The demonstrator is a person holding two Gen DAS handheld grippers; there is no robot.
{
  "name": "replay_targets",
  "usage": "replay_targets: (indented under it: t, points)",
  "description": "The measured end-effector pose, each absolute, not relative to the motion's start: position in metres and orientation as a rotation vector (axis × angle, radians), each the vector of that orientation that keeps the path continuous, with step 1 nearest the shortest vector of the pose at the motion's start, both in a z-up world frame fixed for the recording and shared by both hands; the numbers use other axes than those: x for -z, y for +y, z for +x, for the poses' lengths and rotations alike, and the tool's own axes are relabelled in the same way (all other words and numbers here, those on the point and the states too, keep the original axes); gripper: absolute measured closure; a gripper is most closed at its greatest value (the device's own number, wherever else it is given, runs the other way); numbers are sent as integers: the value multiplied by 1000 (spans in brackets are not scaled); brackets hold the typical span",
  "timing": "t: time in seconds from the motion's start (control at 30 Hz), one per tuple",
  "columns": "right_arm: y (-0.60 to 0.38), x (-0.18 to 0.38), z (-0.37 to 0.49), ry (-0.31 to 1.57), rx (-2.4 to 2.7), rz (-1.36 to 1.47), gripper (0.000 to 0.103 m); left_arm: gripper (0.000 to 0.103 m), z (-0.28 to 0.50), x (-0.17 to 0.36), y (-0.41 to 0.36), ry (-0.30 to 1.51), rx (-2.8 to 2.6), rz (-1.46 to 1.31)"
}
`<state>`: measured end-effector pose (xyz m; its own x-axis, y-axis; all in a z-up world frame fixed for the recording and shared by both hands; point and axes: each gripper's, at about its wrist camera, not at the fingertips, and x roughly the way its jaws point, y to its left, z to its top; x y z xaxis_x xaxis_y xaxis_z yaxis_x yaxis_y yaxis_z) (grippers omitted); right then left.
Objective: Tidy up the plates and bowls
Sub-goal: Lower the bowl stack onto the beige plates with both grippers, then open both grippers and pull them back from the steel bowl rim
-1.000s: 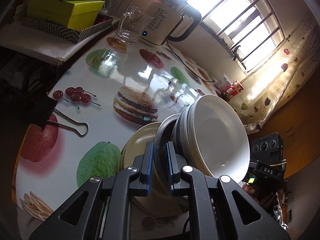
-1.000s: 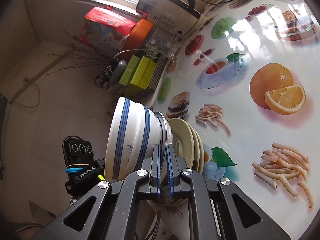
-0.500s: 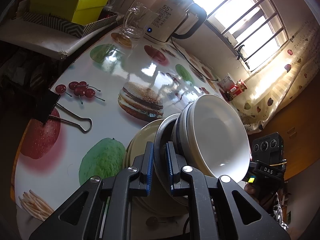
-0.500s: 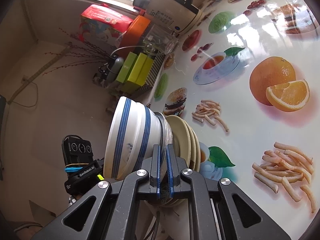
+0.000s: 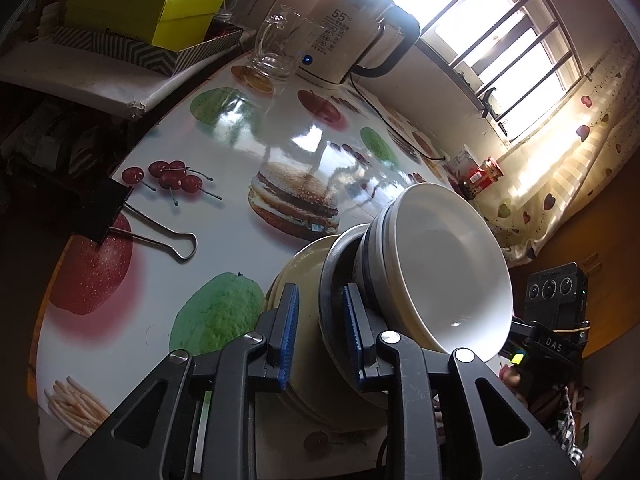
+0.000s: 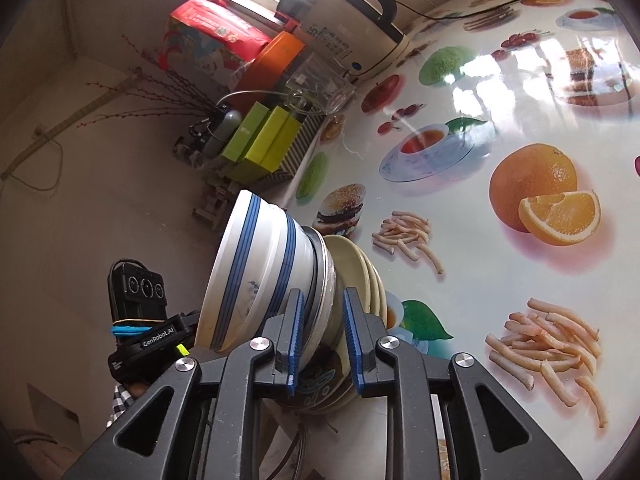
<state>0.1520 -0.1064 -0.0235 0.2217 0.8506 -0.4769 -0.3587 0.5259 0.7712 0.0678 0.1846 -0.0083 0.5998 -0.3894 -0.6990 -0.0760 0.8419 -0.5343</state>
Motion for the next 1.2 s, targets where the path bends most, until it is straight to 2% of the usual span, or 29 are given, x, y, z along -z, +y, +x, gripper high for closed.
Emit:
replay_targets:
  t: [0.13, 0.37, 0.43, 0.7, 0.87, 1.0, 1.2]
  points:
    - [-112, 22, 150, 1027, -878, 570, 65, 76, 65, 8, 183, 922, 184, -548]
    - [-115, 13, 142, 990, -858, 520, 59, 70, 59, 2, 181, 919, 147, -523]
    - [-114, 10, 138, 981, -850, 490, 50, 67, 56, 0, 181, 917, 133, -512]
    - [-105, -3, 114, 936, -756, 273, 37, 43, 40, -6, 179, 901, 66, -469]
    - [-99, -9, 99, 902, -728, 182, 34, 40, 32, -10, 172, 891, 31, -420]
    - [-93, -15, 86, 876, -700, 107, 27, 40, 23, -14, 166, 880, -4, -380]
    - [-85, -14, 72, 881, -658, 47, 25, 40, 10, -18, 155, 868, -43, -289]
